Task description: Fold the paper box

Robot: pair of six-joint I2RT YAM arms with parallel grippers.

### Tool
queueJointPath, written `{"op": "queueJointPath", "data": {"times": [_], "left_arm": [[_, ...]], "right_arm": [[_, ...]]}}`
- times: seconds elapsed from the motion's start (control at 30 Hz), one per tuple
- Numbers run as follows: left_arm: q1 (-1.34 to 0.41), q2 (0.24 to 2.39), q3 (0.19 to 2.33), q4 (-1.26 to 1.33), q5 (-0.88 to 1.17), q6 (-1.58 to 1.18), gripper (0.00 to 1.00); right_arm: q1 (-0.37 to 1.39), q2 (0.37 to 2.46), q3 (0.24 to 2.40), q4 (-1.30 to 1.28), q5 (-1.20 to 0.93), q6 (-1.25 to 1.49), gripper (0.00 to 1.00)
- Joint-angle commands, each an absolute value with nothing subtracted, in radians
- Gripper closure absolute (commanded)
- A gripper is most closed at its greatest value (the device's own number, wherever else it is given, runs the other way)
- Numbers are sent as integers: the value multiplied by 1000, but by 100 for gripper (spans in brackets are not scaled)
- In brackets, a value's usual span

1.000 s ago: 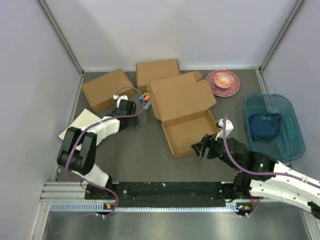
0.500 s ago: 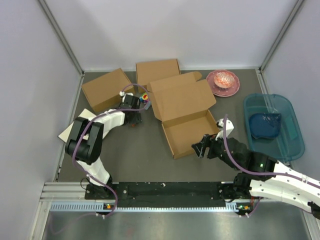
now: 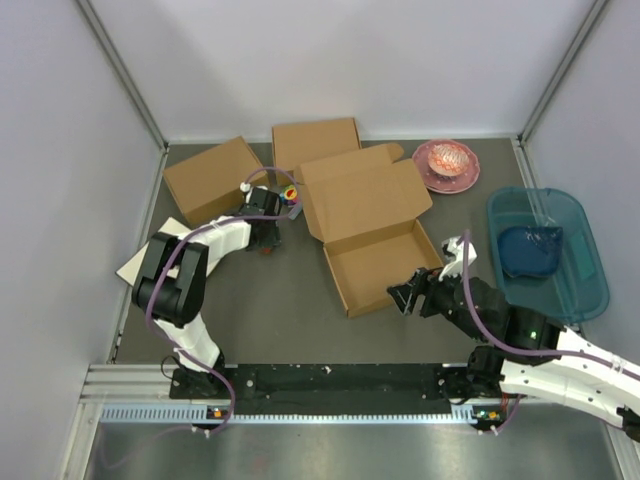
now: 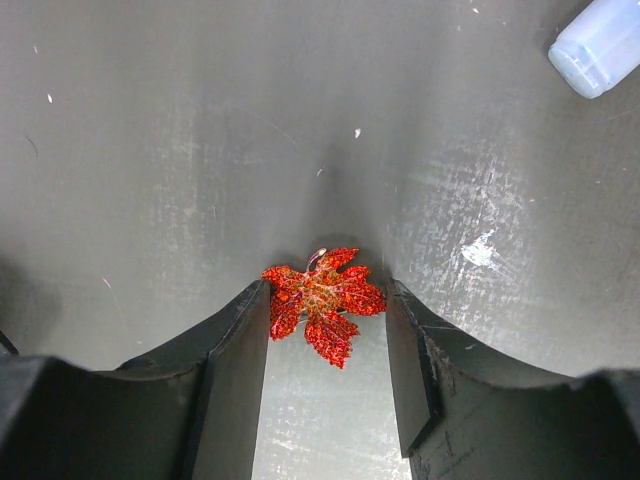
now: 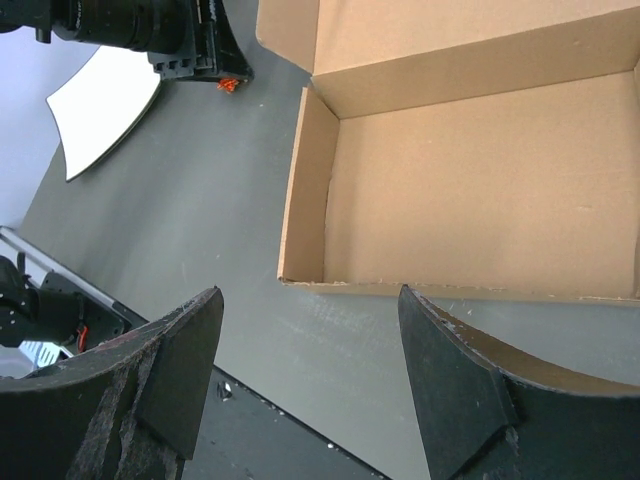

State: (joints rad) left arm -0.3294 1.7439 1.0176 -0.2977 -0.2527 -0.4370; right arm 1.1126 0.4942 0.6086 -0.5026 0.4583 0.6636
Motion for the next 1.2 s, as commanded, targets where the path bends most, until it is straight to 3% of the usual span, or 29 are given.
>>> {"op": "queueJointPath", "data": {"times": [0.0, 0.4, 0.67, 0.93, 1.17], "left_arm": [[-331, 1743, 1032, -328, -270, -443, 55], [-353, 1490, 1008, -399, -301, -428, 58], [-627, 1273, 1110, -512, -393, -442, 58], [-967, 1435, 1352, -548, -446, -486, 58], [-1063, 1710, 1526, -538, -377, -479, 57]], "right_arm": [[1121, 472, 609, -491, 480, 657, 29], [1121, 491, 632, -492, 483, 652, 29], [1121, 503, 690, -491, 518, 592, 28], [1123, 488, 764, -546, 574, 542, 29], [1123, 399, 798, -649, 624, 552, 28]]}}
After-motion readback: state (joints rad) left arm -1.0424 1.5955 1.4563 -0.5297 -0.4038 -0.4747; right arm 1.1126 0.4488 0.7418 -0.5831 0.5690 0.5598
